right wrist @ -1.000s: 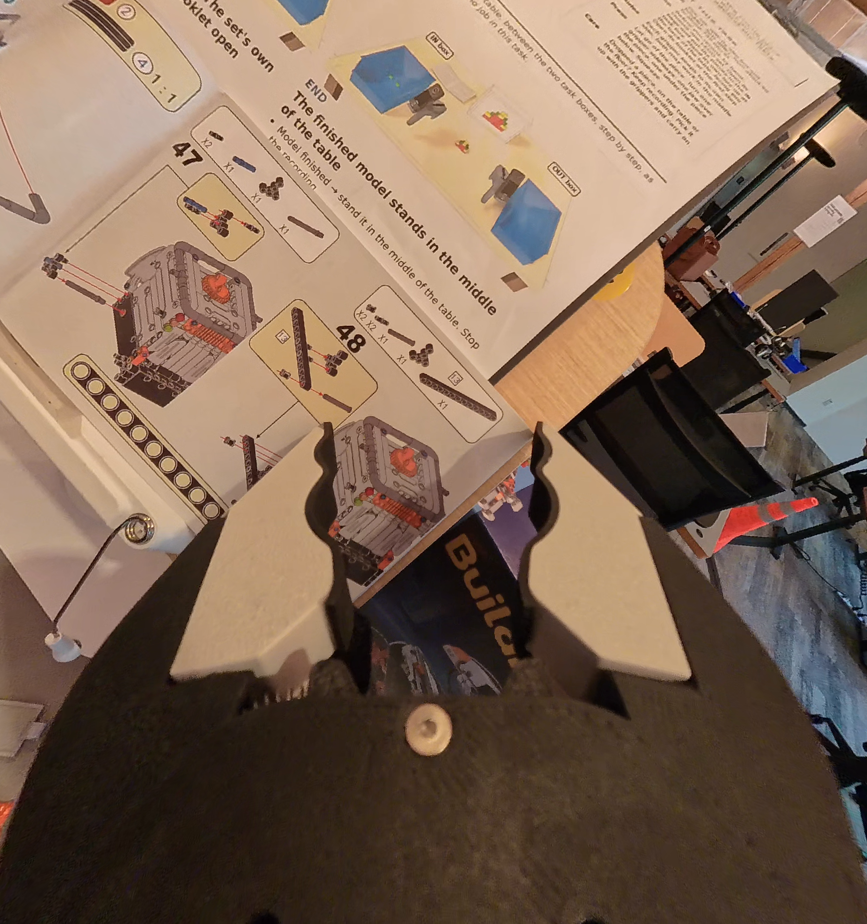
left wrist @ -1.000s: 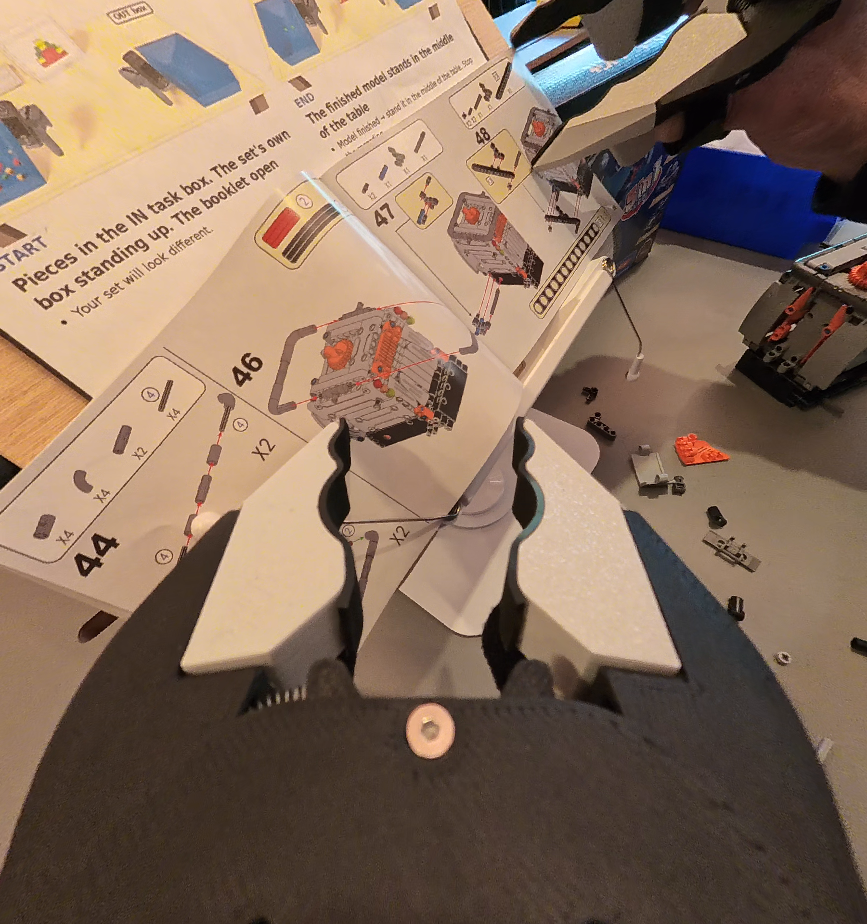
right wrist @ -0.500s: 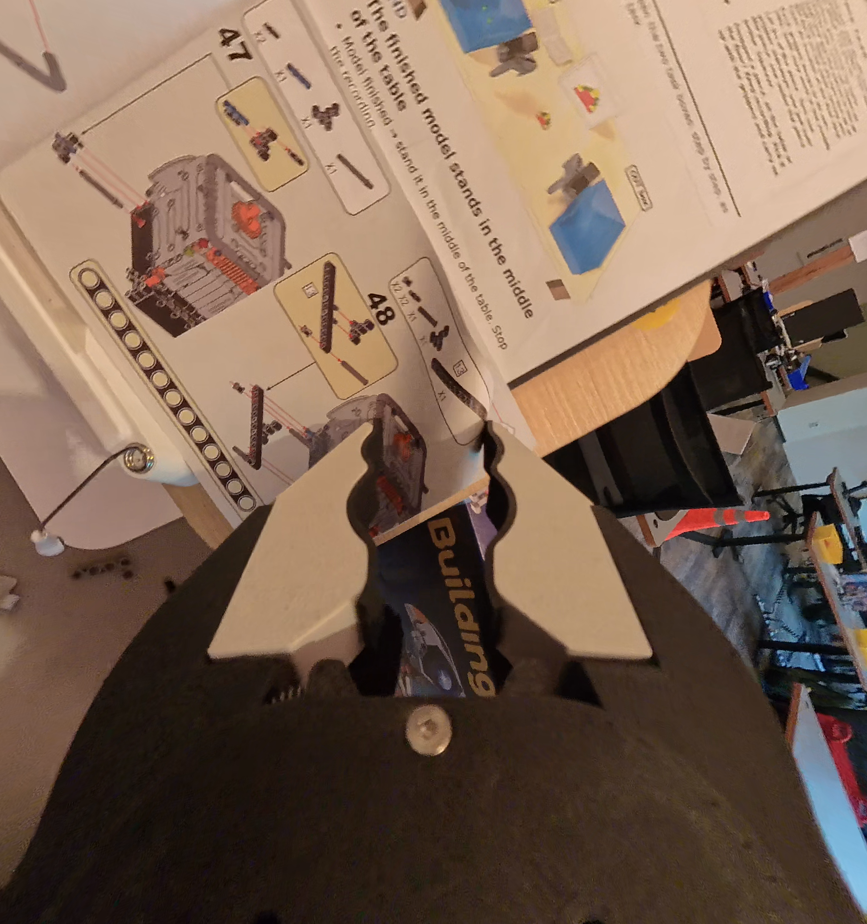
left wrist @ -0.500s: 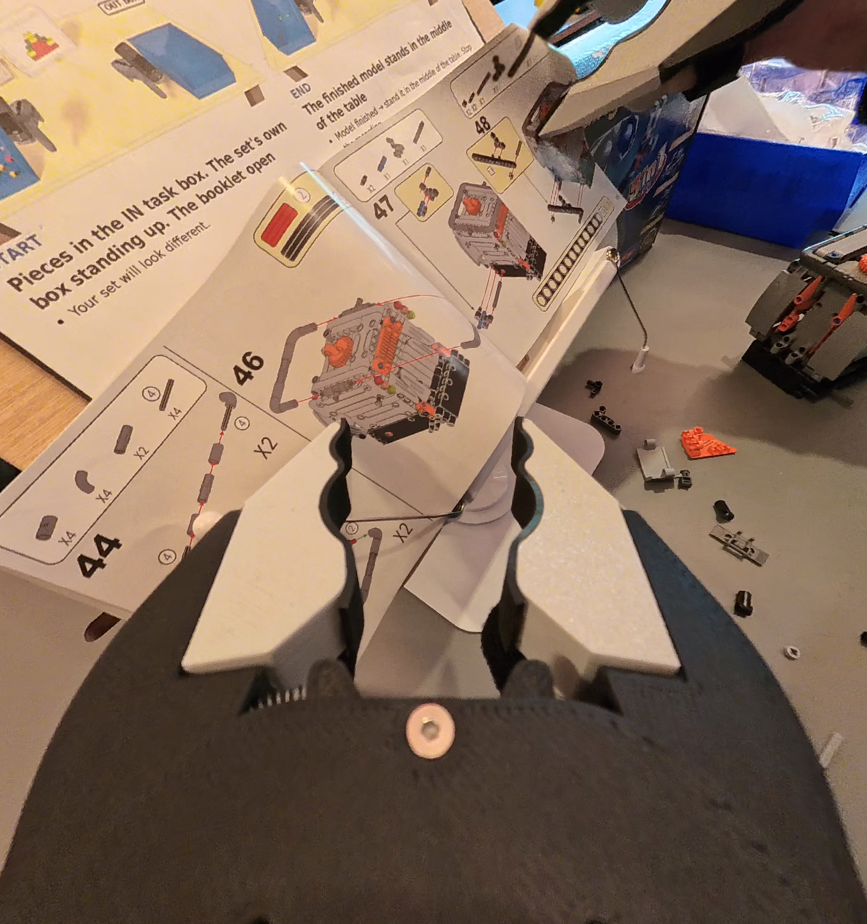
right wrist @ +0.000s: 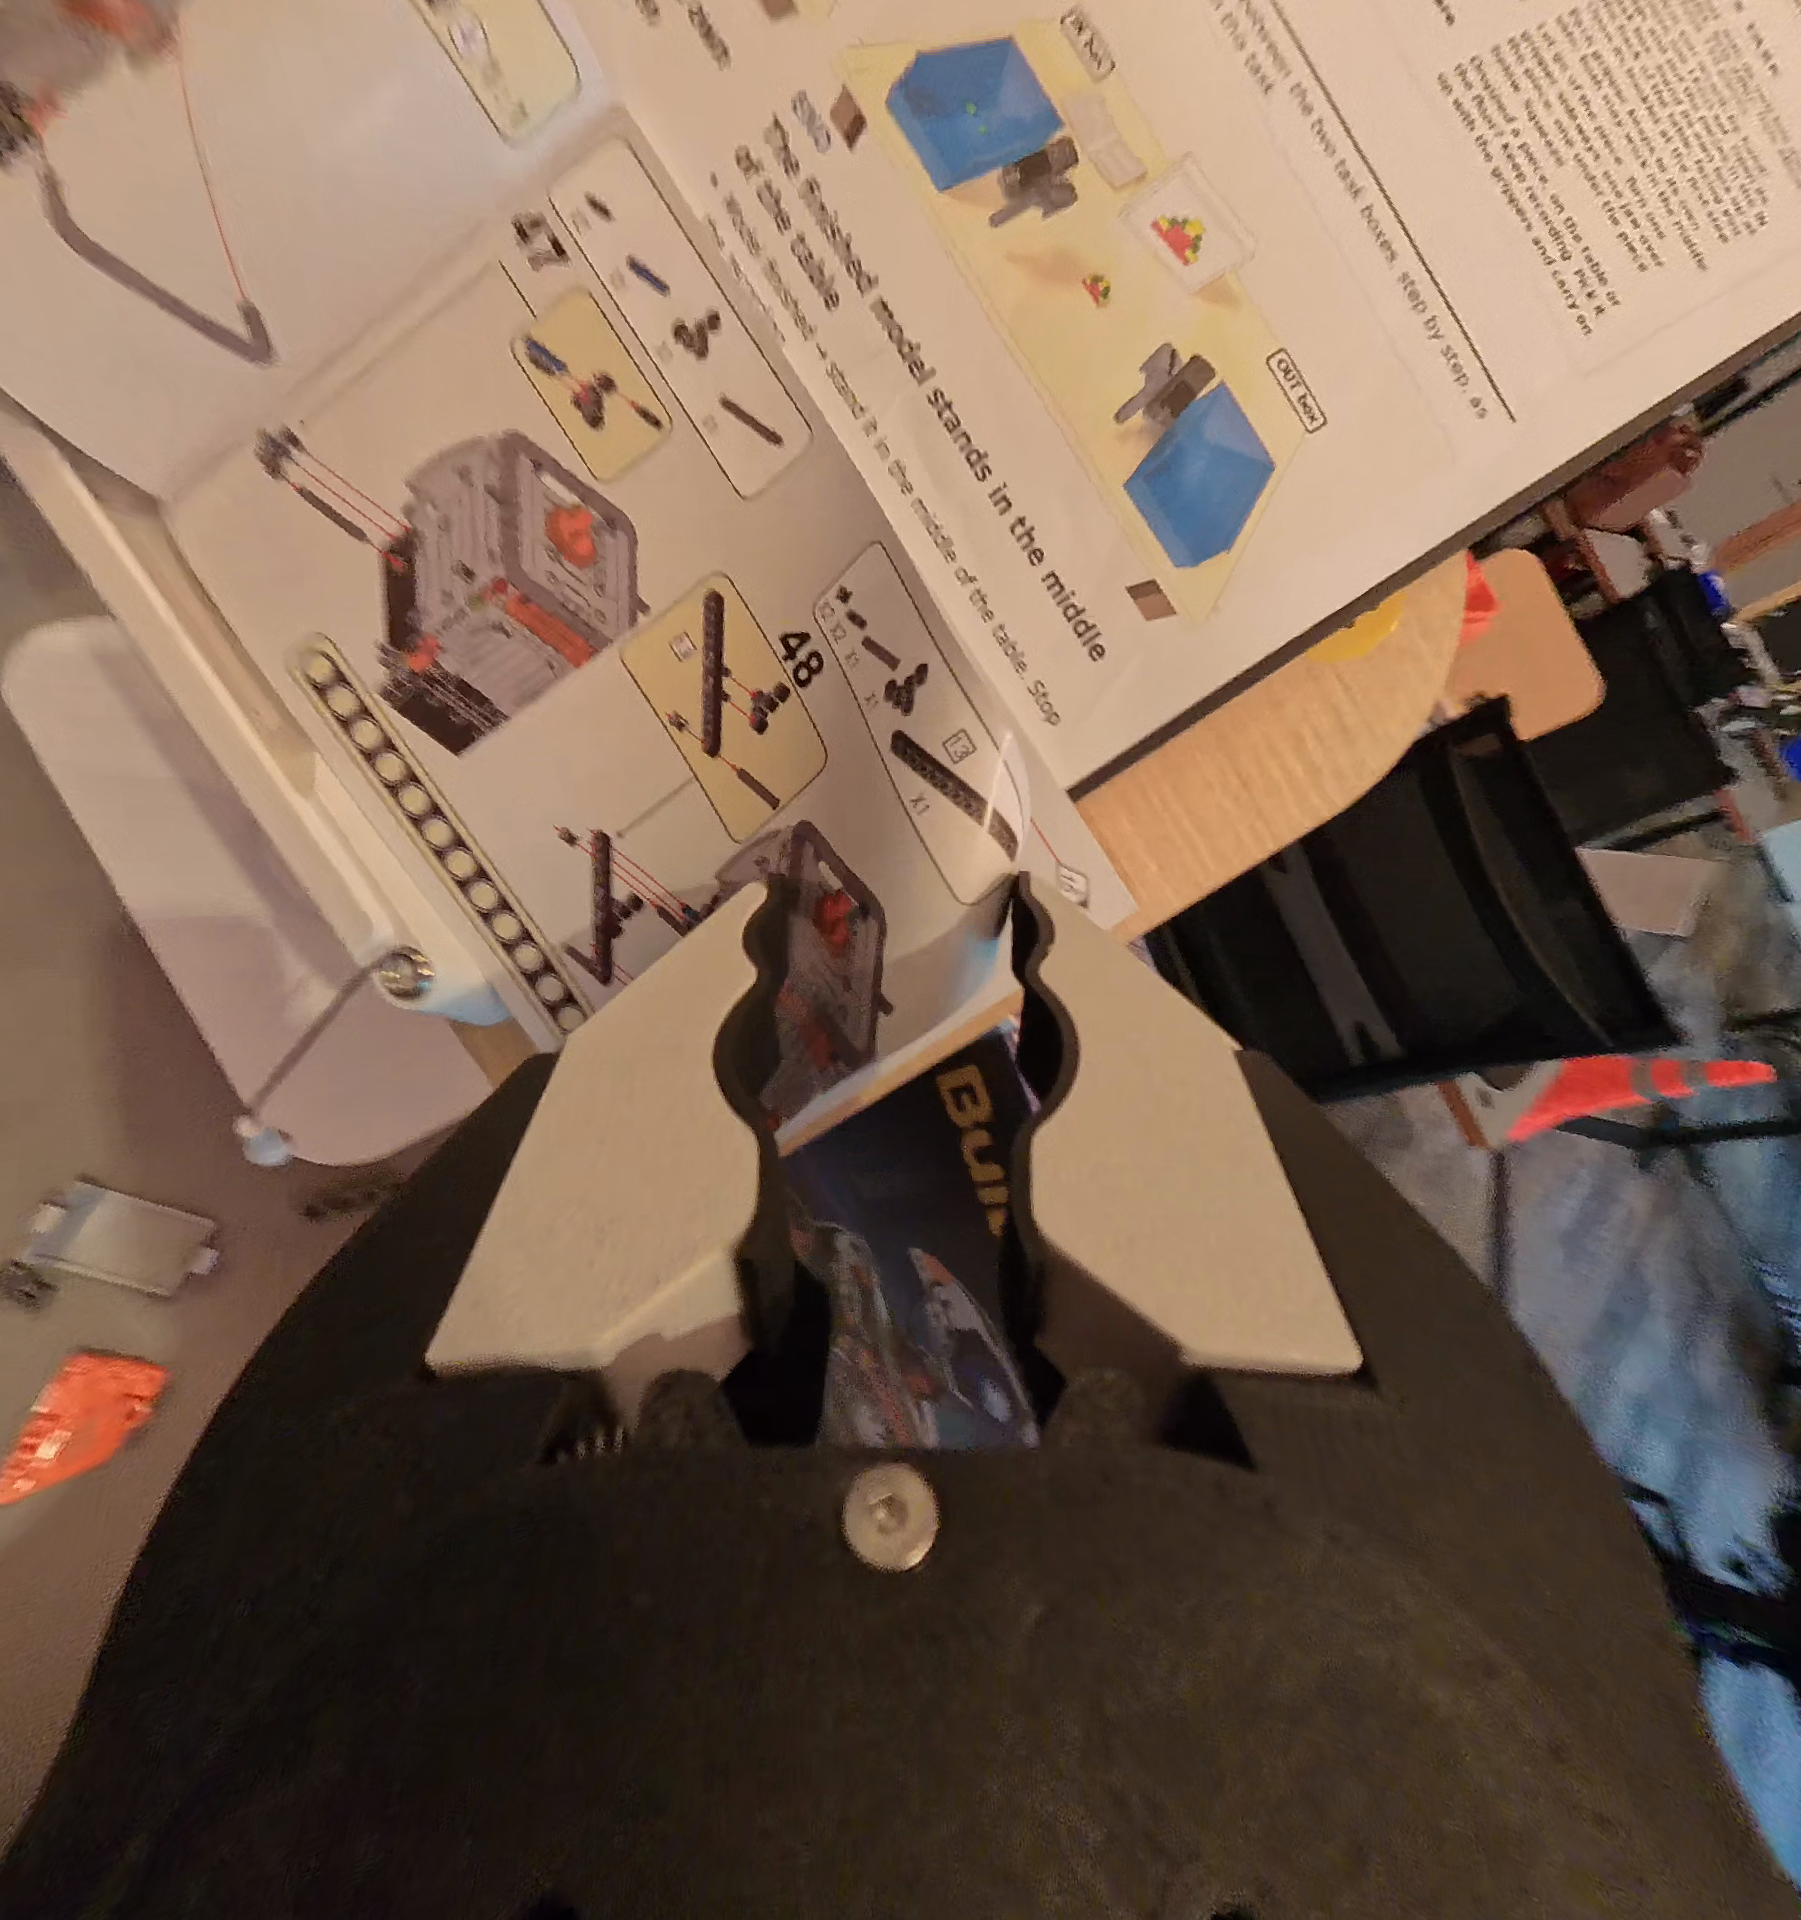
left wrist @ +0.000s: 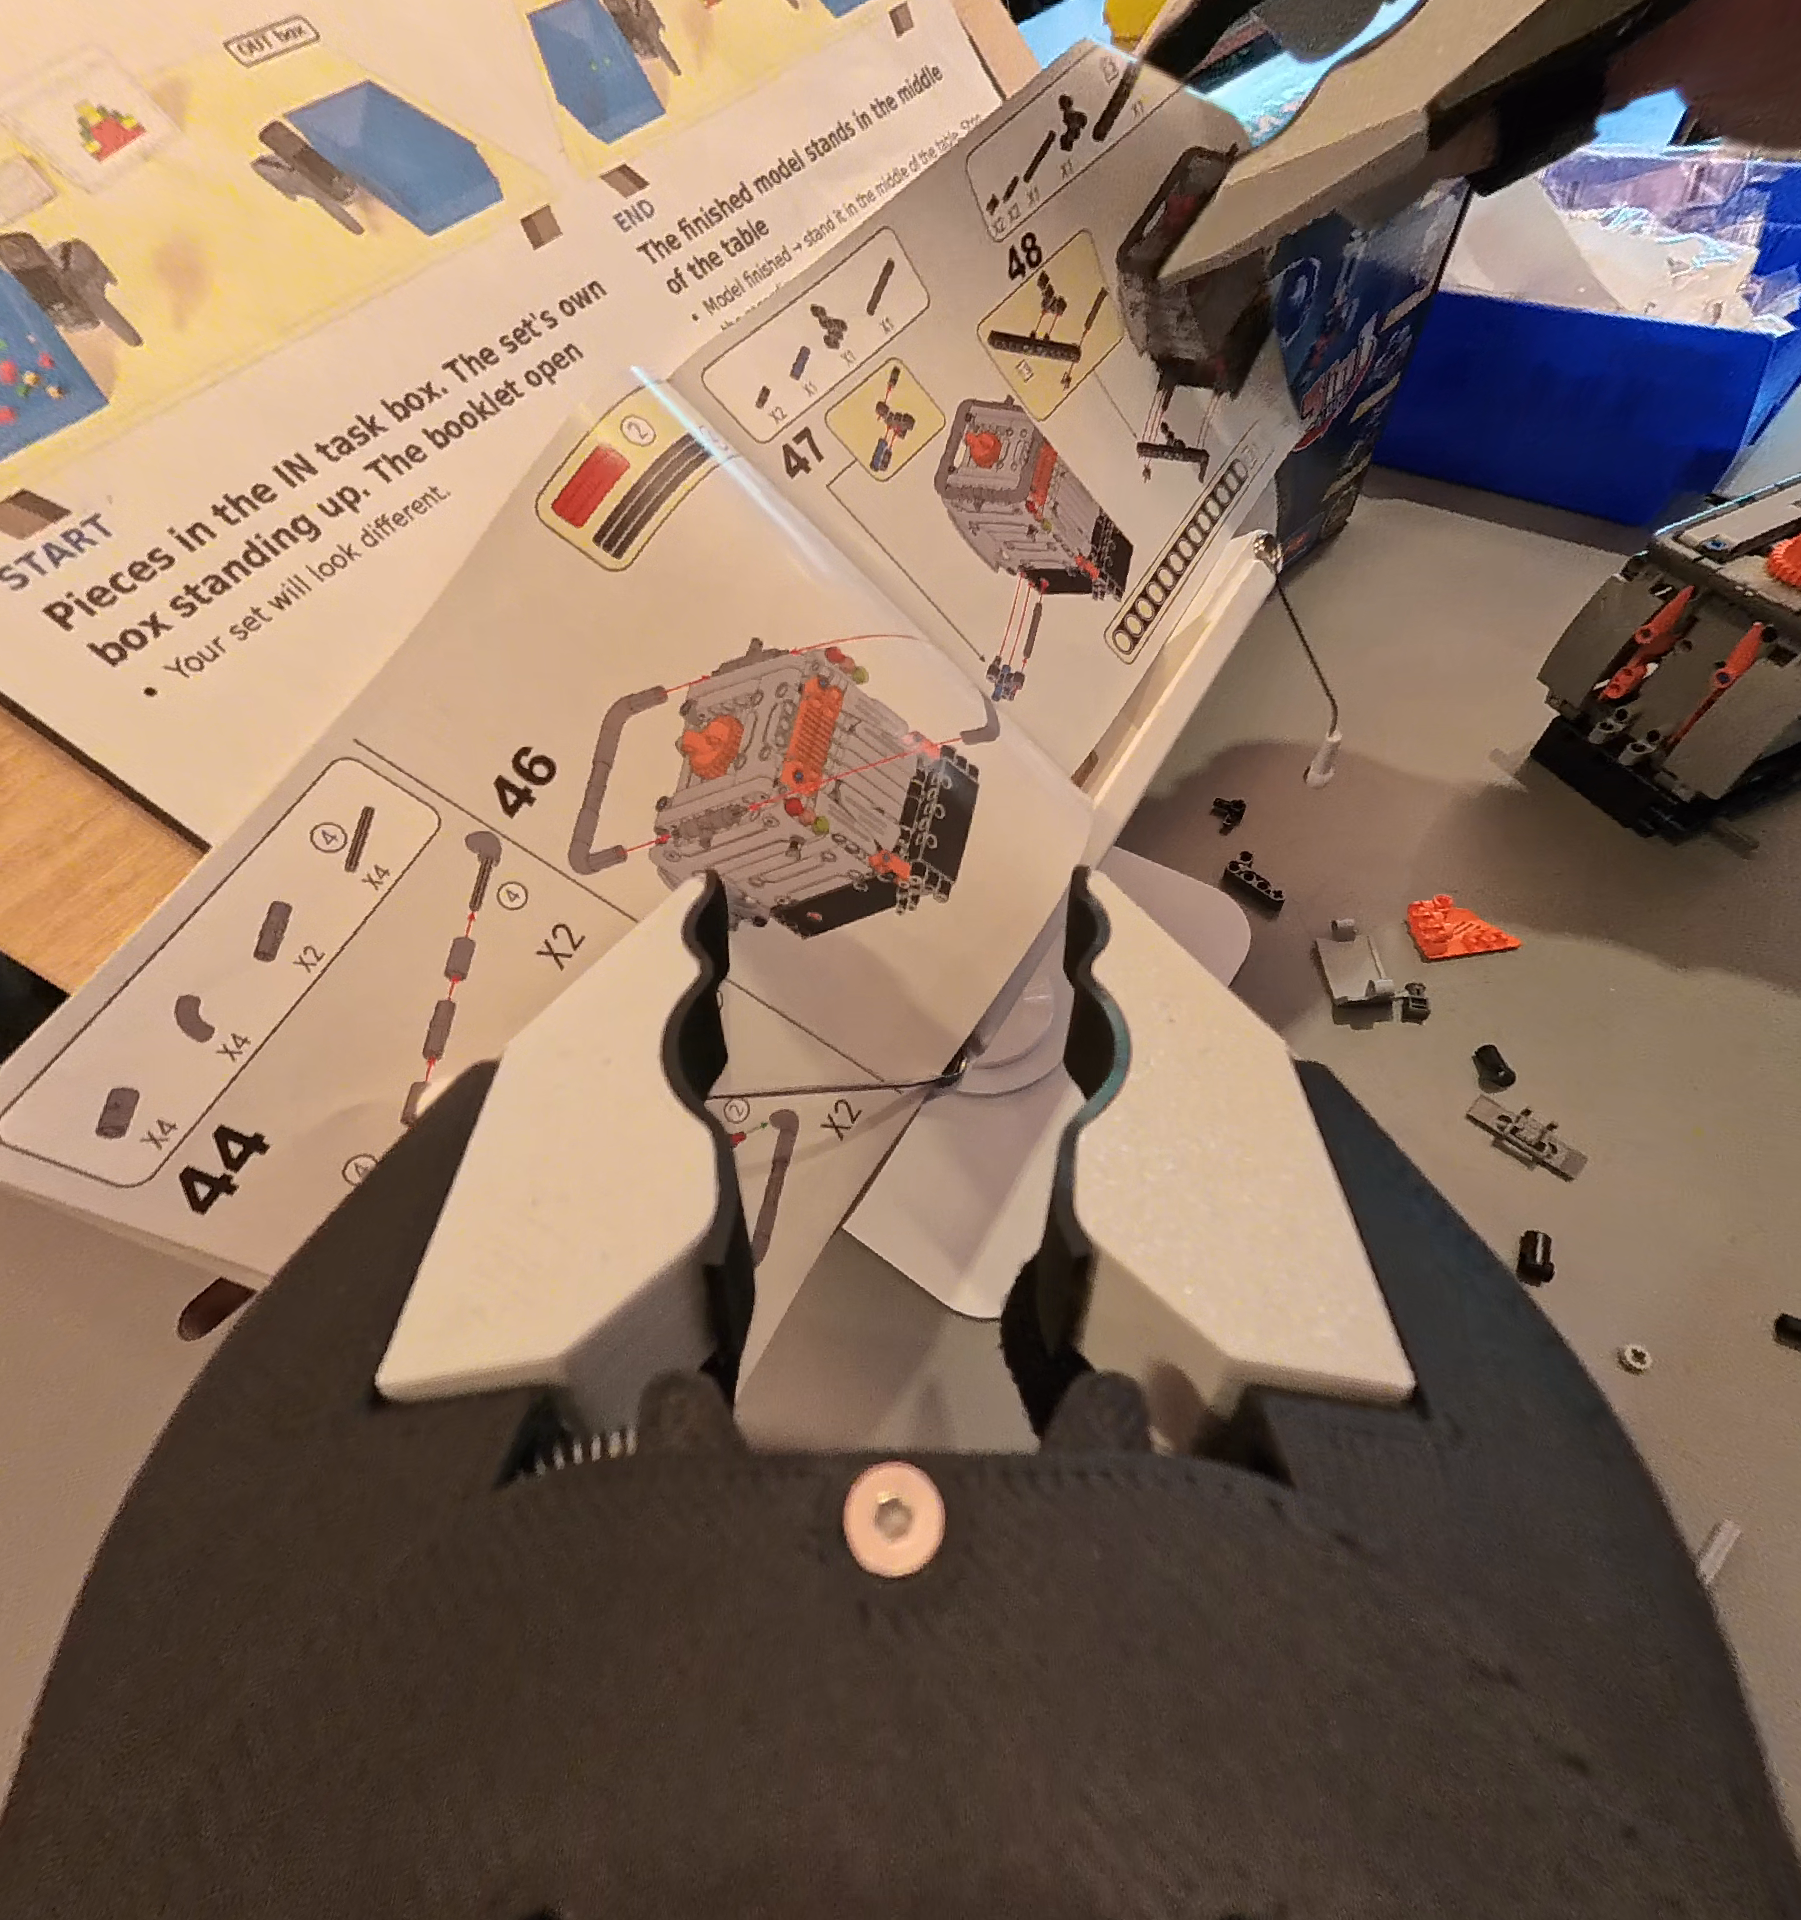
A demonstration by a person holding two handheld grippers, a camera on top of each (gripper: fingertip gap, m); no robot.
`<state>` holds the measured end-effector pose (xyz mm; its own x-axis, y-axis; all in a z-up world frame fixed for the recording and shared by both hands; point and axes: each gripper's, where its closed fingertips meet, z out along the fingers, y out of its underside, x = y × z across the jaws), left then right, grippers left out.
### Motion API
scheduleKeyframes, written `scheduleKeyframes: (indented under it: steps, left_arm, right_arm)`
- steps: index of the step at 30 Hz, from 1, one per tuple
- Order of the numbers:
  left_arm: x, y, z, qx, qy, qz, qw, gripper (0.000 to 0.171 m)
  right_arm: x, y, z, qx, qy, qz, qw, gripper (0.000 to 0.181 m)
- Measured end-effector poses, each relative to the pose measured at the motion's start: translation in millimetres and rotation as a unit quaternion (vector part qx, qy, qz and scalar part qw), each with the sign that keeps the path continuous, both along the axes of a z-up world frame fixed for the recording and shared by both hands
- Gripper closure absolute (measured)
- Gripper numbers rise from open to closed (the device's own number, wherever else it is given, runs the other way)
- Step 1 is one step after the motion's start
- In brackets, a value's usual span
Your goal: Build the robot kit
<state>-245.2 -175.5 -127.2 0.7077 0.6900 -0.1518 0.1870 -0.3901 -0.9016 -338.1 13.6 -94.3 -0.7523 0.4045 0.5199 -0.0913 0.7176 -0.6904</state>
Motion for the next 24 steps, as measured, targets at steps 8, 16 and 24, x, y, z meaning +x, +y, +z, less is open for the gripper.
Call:
scheduleKeyframes:
  steps: [8, 16, 24]
  left_arm:
    - [-1, 10, 11, -0.009, 0.014, -0.003, 1.000, 0.107]
    - [-8, 54, 24, -0.046, 0.038, -0.045, 0.997, 0.107]
    - [-23, 72, 6, -0.090, 0.032, -0.052, 0.994, 0.106]
  right_arm:
    - [15, -3, 13, -0.113, -0.048, -0.009, 0.992, 0.143]
    - [-3, 5, 9, -0.066, 0.037, -0.063, 0.995, 0.145]
    - [-16, 10, -1, -0.042, 0.059, -0.079, 0.994, 0.140]
